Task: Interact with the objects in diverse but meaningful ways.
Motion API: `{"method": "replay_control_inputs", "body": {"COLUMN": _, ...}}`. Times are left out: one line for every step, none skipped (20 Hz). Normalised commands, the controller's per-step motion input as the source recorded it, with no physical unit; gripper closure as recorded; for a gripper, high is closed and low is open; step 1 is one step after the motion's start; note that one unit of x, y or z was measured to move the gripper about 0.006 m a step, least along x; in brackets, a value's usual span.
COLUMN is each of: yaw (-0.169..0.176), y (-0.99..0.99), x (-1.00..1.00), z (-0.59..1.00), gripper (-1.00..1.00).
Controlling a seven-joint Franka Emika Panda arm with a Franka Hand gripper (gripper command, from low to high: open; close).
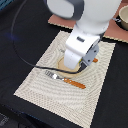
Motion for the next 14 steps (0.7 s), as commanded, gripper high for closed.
{"method": "replay_control_inputs", "body": {"yaw": 0.011, "y": -0.08, "x": -0.11, "z": 0.98, "gripper": 1.00}}
{"method": "replay_control_inputs", "body": {"yaw": 0.028, "y": -0.20, "x": -0.24, "z": 0.92, "gripper": 1.00}}
{"method": "replay_control_inputs", "body": {"yaw": 0.047, "y": -0.32, "x": -0.33, "z": 0.80, "gripper": 1.00}}
{"method": "replay_control_inputs", "body": {"yaw": 0.043, "y": -0.38, "x": -0.47, "z": 0.69, "gripper": 1.00}}
{"method": "replay_control_inputs", "body": {"yaw": 0.033, "y": -0.51, "x": -0.58, "z": 0.52, "gripper": 1.00}}
{"method": "replay_control_inputs", "body": {"yaw": 0.015, "y": -0.63, "x": -0.62, "z": 0.36, "gripper": 1.00}}
{"method": "replay_control_inputs", "body": {"yaw": 0.000, "y": -0.71, "x": -0.60, "z": 0.26, "gripper": 1.00}}
{"method": "replay_control_inputs", "body": {"yaw": 0.000, "y": -0.78, "x": -0.57, "z": 0.19, "gripper": 1.00}}
{"method": "replay_control_inputs", "body": {"yaw": 0.000, "y": -0.83, "x": -0.56, "z": 0.14, "gripper": 1.00}}
{"method": "replay_control_inputs", "body": {"yaw": 0.000, "y": -0.87, "x": -0.56, "z": 0.11, "gripper": 1.00}}
{"method": "replay_control_inputs", "body": {"yaw": 0.000, "y": -0.88, "x": -0.55, "z": 0.07, "gripper": 1.00}}
{"method": "replay_control_inputs", "body": {"yaw": 0.000, "y": -0.90, "x": -0.53, "z": 0.02, "gripper": 1.00}}
{"method": "replay_control_inputs", "body": {"yaw": 0.000, "y": -0.92, "x": -0.50, "z": 0.00, "gripper": 1.00}}
{"method": "replay_control_inputs", "body": {"yaw": 0.000, "y": -0.93, "x": -0.49, "z": 0.00, "gripper": 1.00}}
